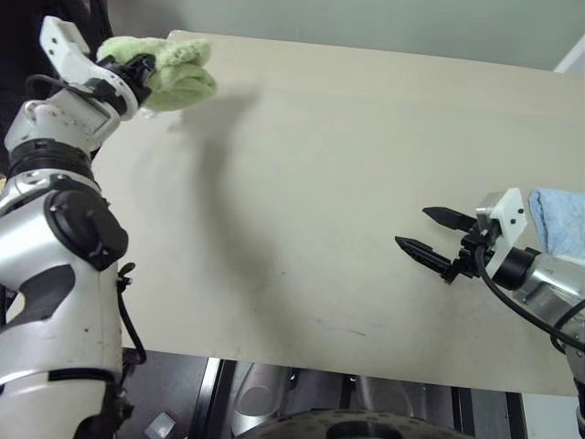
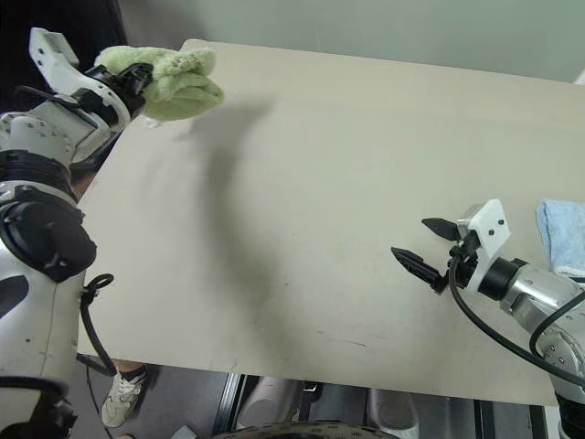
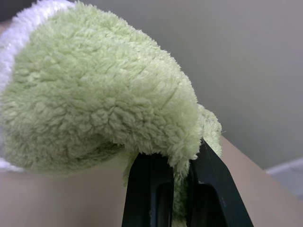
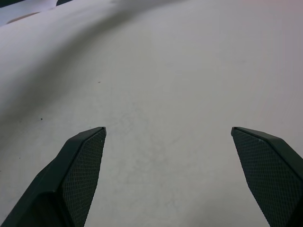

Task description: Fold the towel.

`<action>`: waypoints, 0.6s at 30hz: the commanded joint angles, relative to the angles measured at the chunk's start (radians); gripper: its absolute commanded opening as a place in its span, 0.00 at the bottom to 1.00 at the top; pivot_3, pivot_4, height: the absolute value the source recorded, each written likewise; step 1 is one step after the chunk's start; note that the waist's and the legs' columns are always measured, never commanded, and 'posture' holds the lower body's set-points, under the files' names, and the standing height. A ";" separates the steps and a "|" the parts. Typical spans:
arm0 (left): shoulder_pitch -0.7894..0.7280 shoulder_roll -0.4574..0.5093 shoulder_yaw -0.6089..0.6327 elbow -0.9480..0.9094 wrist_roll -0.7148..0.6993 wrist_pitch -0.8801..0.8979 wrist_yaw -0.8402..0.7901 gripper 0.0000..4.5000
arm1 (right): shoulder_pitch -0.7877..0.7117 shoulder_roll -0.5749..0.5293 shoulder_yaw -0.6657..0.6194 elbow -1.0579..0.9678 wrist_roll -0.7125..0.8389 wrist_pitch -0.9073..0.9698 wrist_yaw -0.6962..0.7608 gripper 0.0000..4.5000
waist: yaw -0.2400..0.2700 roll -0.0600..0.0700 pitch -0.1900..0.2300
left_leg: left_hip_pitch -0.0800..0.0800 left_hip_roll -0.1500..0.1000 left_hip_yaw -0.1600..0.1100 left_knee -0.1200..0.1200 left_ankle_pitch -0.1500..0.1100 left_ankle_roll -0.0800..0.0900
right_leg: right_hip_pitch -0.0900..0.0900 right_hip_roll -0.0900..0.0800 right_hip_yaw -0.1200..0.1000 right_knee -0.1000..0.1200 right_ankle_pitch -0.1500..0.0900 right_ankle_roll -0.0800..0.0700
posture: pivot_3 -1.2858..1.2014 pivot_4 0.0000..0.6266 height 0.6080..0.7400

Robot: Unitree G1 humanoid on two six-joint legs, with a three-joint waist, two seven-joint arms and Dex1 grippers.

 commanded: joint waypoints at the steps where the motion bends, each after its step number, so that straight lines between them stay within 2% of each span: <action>1: 0.033 0.044 -0.008 -0.002 0.032 -0.084 -0.005 0.01 | 0.024 -0.011 -0.041 -0.037 0.008 -0.013 0.013 1.00 | -0.003 0.000 0.000 | 0.001 0.000 0.001 0.000 0.000 0.000 | 0.000 0.002 -0.002 0.000 0.000 -0.001 | 0.52 0.24 0.95; 7: 0.138 0.032 -0.010 0.001 0.046 -0.075 -0.026 0.01 | 0.042 -0.036 -0.058 -0.030 0.007 -0.014 0.030 1.00 | 0.000 -0.001 0.000 | 0.001 0.001 0.001 0.001 0.000 -0.001 | 0.001 0.010 -0.002 0.001 -0.001 -0.004 | 0.52 0.24 0.95; 16: 0.269 0.002 0.094 -0.020 -0.062 0.010 0.026 0.01 | 0.049 -0.057 -0.070 -0.014 0.001 -0.020 0.060 1.00 | 0.001 -0.002 -0.001 | 0.002 0.009 0.002 0.007 -0.002 -0.006 | 0.001 0.017 -0.002 0.004 0.003 -0.009 | 0.52 0.24 0.95; 18: 0.290 -0.002 0.068 -0.038 -0.043 0.021 0.011 0.01 | 0.042 -0.059 -0.067 -0.008 -0.001 -0.022 0.064 1.00 | 0.001 -0.002 -0.001 | 0.002 0.010 0.001 0.008 -0.002 -0.007 | 0.001 0.014 -0.001 0.004 0.003 -0.009 | 0.52 0.24 0.95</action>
